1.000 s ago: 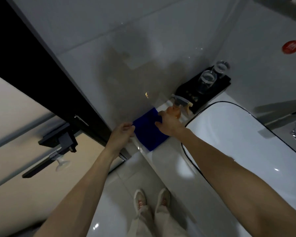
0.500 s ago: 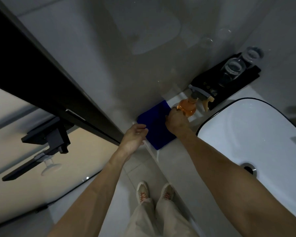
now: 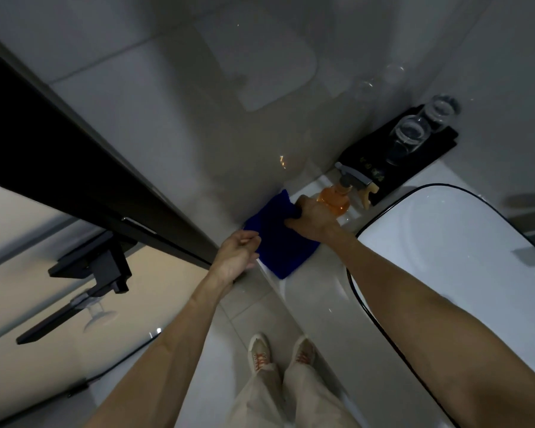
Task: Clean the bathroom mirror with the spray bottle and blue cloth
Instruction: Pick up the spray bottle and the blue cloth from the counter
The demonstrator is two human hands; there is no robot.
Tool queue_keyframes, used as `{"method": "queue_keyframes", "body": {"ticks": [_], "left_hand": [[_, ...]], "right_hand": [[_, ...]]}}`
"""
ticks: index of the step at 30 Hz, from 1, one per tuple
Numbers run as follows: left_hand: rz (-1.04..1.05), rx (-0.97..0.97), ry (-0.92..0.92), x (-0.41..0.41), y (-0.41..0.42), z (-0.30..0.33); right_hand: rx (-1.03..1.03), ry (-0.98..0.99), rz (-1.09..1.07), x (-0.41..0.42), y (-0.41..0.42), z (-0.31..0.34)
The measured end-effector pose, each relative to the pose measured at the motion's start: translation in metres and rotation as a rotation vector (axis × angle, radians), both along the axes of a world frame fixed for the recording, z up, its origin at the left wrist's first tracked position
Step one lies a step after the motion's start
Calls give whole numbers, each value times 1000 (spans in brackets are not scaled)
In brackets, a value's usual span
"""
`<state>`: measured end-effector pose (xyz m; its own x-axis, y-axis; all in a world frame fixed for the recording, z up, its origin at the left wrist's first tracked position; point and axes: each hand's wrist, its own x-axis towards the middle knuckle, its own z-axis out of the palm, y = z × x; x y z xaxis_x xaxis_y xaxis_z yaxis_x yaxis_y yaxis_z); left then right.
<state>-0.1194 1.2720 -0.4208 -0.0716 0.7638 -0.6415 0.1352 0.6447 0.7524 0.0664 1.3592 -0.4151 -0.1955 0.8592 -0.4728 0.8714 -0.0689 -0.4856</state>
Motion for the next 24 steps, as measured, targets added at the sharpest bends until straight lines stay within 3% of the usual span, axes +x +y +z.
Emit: {"method": "queue_keyframes", "body": {"ticks": [4, 11, 15, 24], "left_hand": [[95, -4, -118, -1, 1, 23], [320, -92, -474, 10, -4, 63], [390, -124, -702, 20, -7, 81], [403, -48, -906, 30, -21, 105]], "right_hand": [[140, 159, 79, 1, -12, 28], [300, 241, 82, -6, -43, 97], [301, 318, 102, -13, -69, 130], [240, 467, 22, -23, -91, 169]]}}
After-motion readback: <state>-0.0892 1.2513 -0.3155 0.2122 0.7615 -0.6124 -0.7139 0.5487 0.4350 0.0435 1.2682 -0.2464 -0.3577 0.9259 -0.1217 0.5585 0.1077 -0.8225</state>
